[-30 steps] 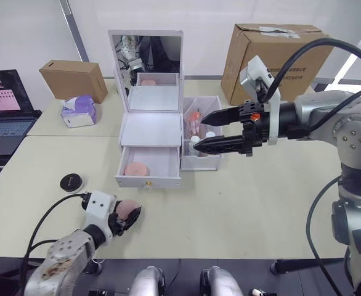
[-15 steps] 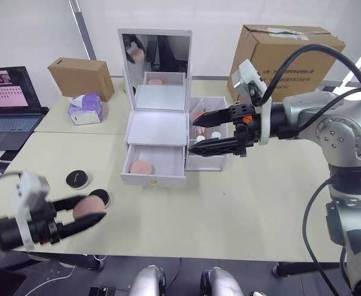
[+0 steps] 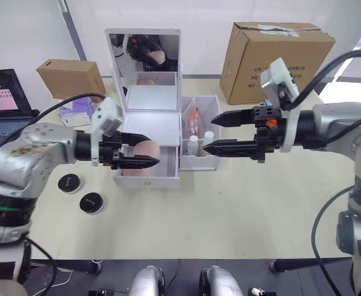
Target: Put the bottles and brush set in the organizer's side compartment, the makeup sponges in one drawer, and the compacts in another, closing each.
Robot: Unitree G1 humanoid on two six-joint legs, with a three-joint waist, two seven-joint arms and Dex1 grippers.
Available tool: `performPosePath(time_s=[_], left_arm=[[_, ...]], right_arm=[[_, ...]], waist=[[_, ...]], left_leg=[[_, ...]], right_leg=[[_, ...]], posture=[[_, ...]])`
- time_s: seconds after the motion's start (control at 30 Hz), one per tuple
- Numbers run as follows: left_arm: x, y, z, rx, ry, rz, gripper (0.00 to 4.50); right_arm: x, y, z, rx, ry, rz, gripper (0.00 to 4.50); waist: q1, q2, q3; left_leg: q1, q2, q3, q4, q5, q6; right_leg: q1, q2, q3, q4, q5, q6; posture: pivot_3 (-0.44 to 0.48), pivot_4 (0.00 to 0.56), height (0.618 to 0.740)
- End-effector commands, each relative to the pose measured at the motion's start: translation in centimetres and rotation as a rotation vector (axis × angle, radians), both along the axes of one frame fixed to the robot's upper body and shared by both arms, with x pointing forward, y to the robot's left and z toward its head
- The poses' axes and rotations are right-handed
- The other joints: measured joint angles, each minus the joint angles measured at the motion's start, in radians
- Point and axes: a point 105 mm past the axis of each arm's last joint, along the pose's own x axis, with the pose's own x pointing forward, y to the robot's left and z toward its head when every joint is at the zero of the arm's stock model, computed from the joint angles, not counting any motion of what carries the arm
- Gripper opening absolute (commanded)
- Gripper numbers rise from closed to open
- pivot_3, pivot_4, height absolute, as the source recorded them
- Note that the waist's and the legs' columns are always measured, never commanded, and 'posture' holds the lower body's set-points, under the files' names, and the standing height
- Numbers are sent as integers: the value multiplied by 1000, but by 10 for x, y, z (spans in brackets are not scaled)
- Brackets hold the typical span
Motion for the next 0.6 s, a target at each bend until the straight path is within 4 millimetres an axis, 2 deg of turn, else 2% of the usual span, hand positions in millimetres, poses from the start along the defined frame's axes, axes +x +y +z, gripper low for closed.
performPosePath(time_s=[0.03,0.33,0.47,0.53,0.6], left_arm=[[8,-10,-3,57,-52,-77,2959],[26,-11,-15,130,-75,-113,2959],[25,-12,-19,133,-52,-128,2959],[24,-12,-20,130,-43,-128,3689],[26,-13,-18,116,-43,-117,4203]], right_arm=[[-11,-5,12,22,-48,-21,4500],[-16,-12,11,27,-50,-88,4500],[-16,-13,11,32,-48,-92,4500],[-15,-13,9,28,-42,-93,4500],[-14,-12,9,27,-40,-92,4500]], waist=[[2,0,0],[5,0,0],[5,0,0],[5,0,0],[5,0,0]], left_leg=[[0,0,0,0,0,0],[-1,0,0,0,0,0],[-1,0,0,0,0,0],[-1,0,-1,0,0,0],[-1,0,-1,0,0,0]], right_leg=[[0,0,0,0,0,0],[-1,-2,2,0,1,-1],[-1,-2,2,0,0,-1],[-1,-2,2,0,0,-1],[0,-2,2,0,0,0]], posture=[[0,150,731],[0,150,731],[0,150,731],[0,150,731],[0,150,731]])
